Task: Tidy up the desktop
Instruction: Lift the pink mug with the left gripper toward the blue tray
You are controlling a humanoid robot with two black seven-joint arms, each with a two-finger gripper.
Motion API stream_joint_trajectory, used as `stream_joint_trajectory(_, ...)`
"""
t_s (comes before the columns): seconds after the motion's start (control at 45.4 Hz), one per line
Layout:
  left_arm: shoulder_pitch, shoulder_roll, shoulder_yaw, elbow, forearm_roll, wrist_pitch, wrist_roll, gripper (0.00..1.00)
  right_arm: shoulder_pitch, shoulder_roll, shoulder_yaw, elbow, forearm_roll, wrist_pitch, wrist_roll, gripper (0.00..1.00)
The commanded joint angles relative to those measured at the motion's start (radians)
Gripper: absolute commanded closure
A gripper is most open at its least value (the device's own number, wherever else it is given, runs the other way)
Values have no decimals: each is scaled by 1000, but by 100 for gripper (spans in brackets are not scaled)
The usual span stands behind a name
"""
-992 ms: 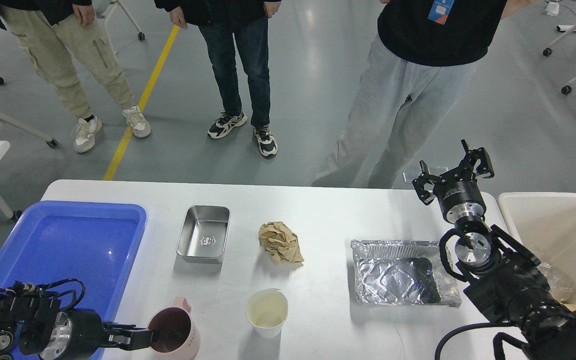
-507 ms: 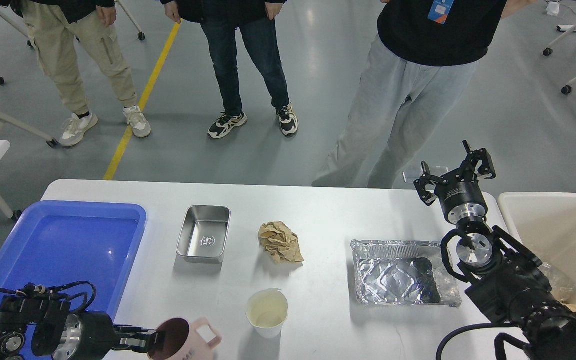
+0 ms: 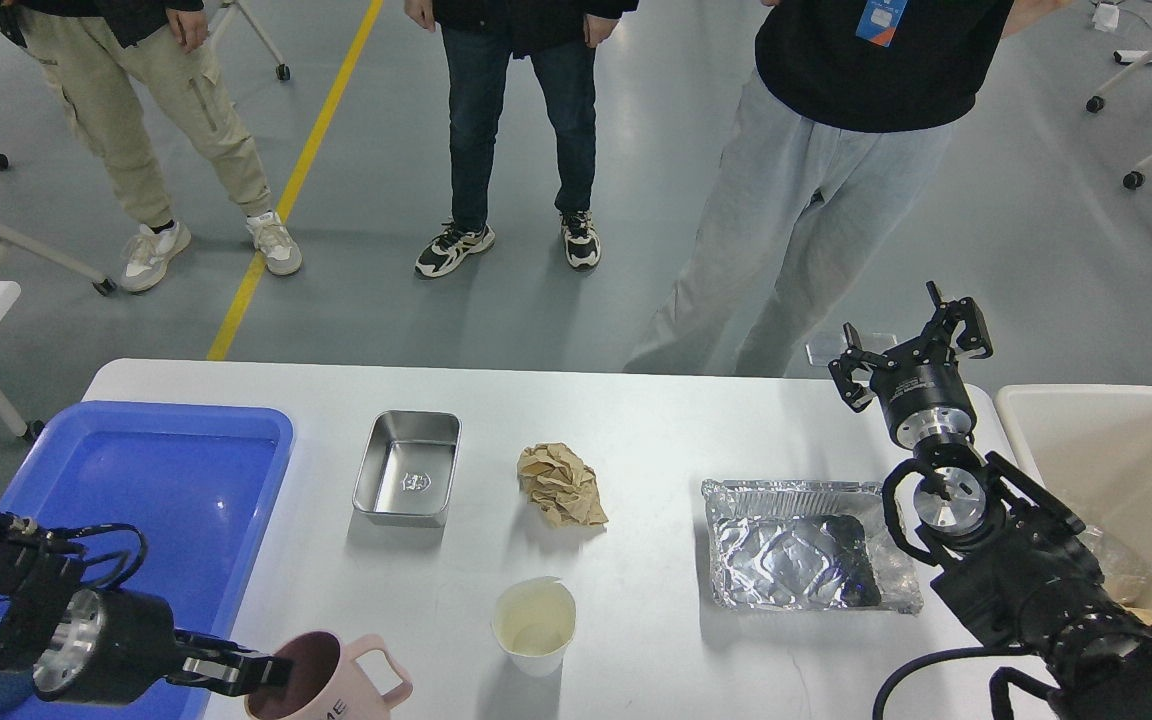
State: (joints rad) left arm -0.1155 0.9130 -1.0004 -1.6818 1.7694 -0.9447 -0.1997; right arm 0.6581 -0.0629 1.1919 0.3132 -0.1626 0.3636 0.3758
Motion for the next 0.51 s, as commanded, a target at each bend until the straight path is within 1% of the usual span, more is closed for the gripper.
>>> stream_joint_trajectory(0.0,0,73,-46,-22,-57,-15,-4,95,0,0,0,0,0,1,0,0)
stream_joint_trajectory(0.154,2,202,-64,-32,-174,-15,-7,94,-2,0,0,0,0,1,0,0)
stream_joint_trajectory(0.331,4,308,-60,-42,-251,-15,-12,94,-3,2,0,0,0,3,0,0)
stream_joint_trajectory(0.485,34,379,-37,-79,-252,-15,-55,94,-5,2,0,0,0,3,0,0)
